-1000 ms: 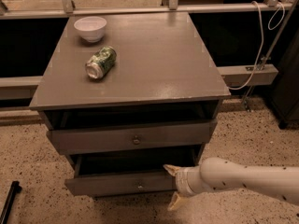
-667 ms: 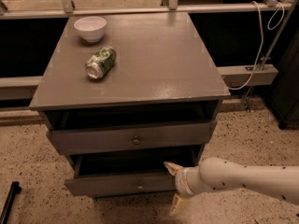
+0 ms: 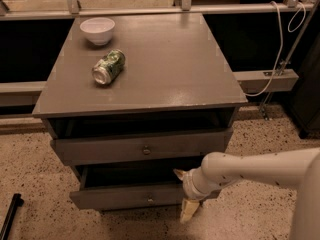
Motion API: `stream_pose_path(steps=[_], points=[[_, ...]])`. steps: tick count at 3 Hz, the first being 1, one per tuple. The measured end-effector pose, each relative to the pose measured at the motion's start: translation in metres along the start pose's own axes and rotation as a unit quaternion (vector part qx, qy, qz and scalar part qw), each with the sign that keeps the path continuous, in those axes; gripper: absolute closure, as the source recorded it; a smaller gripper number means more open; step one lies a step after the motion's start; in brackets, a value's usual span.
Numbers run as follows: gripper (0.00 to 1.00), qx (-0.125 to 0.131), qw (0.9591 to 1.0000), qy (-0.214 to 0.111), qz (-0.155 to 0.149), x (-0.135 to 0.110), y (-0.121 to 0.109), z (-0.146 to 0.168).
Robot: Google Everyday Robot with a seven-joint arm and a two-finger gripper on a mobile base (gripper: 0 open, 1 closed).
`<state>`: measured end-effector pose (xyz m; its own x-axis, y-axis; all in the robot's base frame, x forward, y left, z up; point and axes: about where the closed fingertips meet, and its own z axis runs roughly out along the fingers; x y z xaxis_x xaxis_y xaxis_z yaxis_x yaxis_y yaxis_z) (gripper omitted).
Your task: Open middle drawer
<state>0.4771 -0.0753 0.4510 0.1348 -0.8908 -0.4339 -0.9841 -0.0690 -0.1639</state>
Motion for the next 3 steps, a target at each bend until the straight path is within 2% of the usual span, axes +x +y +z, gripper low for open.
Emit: stream_pose_path(steps=[1,2,3], points=[[0.00,-0.014,0.9994,0.028,0.019,0.017,-0.011,0.015],[0.00,-0.016,0.9986,0.043,0.024,0.026,-0.018,0.026],[0.18,-0.022,0.9980,0.052,0.028,0.031,-0.017,0.038]])
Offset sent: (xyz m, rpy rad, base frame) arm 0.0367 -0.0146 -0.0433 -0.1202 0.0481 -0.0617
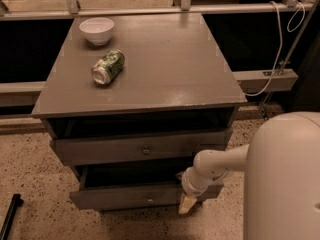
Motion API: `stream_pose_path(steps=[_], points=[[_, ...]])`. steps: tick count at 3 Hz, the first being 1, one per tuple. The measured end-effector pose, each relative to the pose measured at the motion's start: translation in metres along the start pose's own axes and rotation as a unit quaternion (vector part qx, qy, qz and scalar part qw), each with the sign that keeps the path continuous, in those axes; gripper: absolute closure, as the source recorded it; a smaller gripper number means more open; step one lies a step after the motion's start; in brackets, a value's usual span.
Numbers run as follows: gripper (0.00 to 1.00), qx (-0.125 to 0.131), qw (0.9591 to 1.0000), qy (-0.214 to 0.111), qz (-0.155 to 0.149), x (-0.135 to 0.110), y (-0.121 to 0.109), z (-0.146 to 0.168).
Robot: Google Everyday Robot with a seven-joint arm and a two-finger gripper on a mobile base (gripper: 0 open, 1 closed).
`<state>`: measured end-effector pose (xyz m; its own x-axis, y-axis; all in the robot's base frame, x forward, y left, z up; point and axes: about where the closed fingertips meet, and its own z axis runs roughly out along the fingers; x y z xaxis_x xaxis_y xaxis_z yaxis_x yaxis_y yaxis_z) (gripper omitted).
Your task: Open middle drawer
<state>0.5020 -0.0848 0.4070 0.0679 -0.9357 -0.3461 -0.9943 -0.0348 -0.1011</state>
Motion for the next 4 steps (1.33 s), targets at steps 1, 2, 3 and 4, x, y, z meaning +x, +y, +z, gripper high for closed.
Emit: stream_pose_path(steps=[1,2,3,4], points=[[0.32,-0.012,0.9999,0.004,0.001,0.003,0.011,0.009],[0.31,-0.026,0.9996,0.001,-0.009,-0.004,0.032,0.006],[0.29,-0.041,0.9990,-0.005,-0.017,-0.014,0.064,-0.007],[0.30,-0.061,0.9978,-0.008,-0.025,-0.025,0.099,-0.024]])
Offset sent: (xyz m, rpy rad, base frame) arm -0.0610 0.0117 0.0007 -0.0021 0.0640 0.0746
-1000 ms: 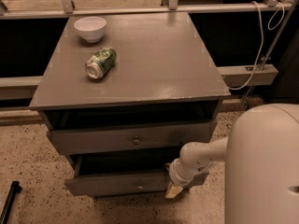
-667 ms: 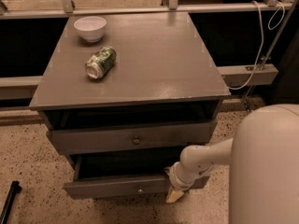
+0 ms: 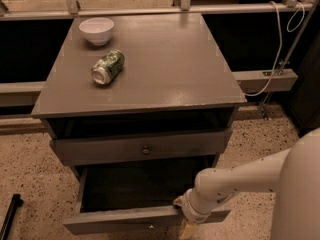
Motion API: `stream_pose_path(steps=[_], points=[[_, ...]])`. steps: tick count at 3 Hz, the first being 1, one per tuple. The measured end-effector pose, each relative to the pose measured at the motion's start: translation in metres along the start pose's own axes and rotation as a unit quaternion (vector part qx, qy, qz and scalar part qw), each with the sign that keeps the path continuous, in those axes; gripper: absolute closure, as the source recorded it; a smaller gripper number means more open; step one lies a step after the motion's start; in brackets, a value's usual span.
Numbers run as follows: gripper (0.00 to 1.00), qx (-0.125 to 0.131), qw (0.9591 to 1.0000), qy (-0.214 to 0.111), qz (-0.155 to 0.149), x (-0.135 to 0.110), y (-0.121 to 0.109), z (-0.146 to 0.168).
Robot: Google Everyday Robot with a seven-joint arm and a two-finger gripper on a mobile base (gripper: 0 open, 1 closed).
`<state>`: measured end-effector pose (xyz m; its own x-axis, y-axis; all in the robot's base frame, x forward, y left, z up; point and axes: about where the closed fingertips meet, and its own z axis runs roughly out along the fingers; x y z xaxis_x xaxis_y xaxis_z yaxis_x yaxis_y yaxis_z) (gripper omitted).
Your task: Open middle drawer
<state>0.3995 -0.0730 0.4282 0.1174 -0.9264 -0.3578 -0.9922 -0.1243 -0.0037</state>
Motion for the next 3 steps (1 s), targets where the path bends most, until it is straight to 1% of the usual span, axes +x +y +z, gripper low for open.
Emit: stream_pose_path(steps=[1,2,3], points=[[0.30,-0.012,0.9999,0.005,-0.011,-0.014,0.025,-0.015],[0.31,0.007,0.9993,0.019,-0.033,-0.031,0.009,-0.036],[0.38,0.029,0.9976,0.030,-0.055,-0.042,-0.031,-0.043]])
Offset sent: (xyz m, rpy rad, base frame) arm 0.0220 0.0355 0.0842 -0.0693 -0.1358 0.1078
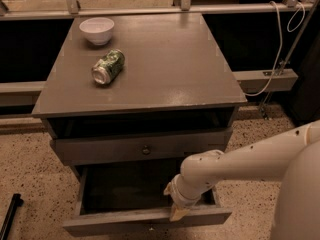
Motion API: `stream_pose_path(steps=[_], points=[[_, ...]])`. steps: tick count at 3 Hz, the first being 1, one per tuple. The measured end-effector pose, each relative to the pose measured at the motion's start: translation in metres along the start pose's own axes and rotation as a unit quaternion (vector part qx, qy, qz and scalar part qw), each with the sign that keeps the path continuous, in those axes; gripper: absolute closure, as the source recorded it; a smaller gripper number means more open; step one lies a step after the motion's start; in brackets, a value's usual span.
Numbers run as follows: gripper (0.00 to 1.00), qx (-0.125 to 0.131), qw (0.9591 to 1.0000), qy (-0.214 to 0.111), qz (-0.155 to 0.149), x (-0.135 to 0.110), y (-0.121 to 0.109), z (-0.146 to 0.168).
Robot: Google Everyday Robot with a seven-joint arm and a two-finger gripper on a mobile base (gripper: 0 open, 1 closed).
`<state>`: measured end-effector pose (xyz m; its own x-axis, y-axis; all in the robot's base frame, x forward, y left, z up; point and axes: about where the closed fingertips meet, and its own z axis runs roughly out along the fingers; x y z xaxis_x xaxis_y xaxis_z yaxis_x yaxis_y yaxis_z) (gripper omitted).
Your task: Open middle drawer
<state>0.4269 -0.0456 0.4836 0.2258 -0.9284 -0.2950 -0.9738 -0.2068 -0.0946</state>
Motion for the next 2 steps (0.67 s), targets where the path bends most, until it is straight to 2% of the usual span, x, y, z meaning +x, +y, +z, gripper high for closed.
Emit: stream_pose_path(steps=[1,2], points=[[0.56,0.018,0.9998,0.003,-0.004,0.005,-0.044,0.011],[0.77,0.031,0.9994,-0.010,0.008,0.011,-0.063,0.036]])
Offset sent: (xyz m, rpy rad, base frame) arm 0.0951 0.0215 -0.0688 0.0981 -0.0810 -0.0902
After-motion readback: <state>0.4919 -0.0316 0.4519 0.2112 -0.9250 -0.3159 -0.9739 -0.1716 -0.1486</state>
